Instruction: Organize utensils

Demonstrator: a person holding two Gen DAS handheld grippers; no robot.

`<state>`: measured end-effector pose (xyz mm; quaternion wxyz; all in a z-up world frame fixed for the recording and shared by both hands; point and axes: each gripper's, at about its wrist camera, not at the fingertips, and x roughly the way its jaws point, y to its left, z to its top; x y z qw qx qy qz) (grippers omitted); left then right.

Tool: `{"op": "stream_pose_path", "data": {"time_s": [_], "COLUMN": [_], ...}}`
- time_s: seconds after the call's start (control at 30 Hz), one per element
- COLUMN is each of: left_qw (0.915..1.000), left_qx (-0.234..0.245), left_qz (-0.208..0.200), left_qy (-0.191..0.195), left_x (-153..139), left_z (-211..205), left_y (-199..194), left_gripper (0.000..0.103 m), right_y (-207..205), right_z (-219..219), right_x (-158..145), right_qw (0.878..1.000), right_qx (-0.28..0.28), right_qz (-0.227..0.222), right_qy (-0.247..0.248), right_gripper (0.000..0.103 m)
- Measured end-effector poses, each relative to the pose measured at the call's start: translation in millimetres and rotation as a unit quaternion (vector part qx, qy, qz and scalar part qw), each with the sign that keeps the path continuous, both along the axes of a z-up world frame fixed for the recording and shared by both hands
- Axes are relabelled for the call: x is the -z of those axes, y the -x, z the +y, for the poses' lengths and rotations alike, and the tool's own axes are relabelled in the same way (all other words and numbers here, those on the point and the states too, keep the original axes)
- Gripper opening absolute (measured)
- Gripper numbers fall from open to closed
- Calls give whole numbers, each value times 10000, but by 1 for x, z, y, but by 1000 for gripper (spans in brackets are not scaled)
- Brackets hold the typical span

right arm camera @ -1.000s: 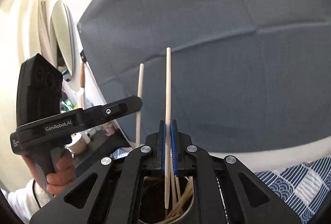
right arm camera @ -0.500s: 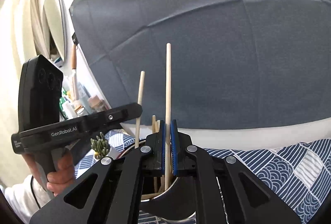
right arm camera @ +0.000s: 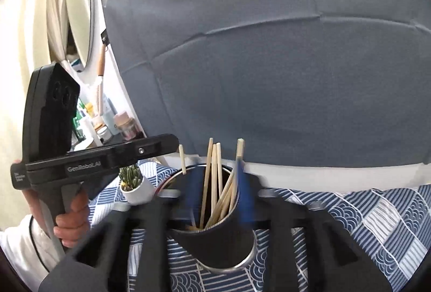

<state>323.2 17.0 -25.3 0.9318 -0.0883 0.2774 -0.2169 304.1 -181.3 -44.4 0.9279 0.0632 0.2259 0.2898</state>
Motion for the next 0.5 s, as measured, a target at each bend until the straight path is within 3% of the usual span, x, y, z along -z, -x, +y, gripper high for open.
{"op": "stream_pose_path", "data": {"time_s": [0.1, 0.23, 0.5], "left_qw": [10000, 9997, 9982], "left_qx": [-62, -234, -578], "left_qz": [-26, 24, 128], "left_qy": [-17, 47, 49], "left_x": [-3, -3, 2], "left_z": [0, 3, 13], "left_y": [11, 27, 63], "left_gripper": [43, 59, 80], "right_y": [12, 29, 64], "right_z": [-4, -4, -4], "right_x": [-3, -8, -12], "right_qw": [10000, 9997, 9988], "right_qx": [5, 53, 132], "right_qz": [-6, -31, -20], "right_qy": [46, 236, 467], "right_gripper": [47, 62, 82]}}
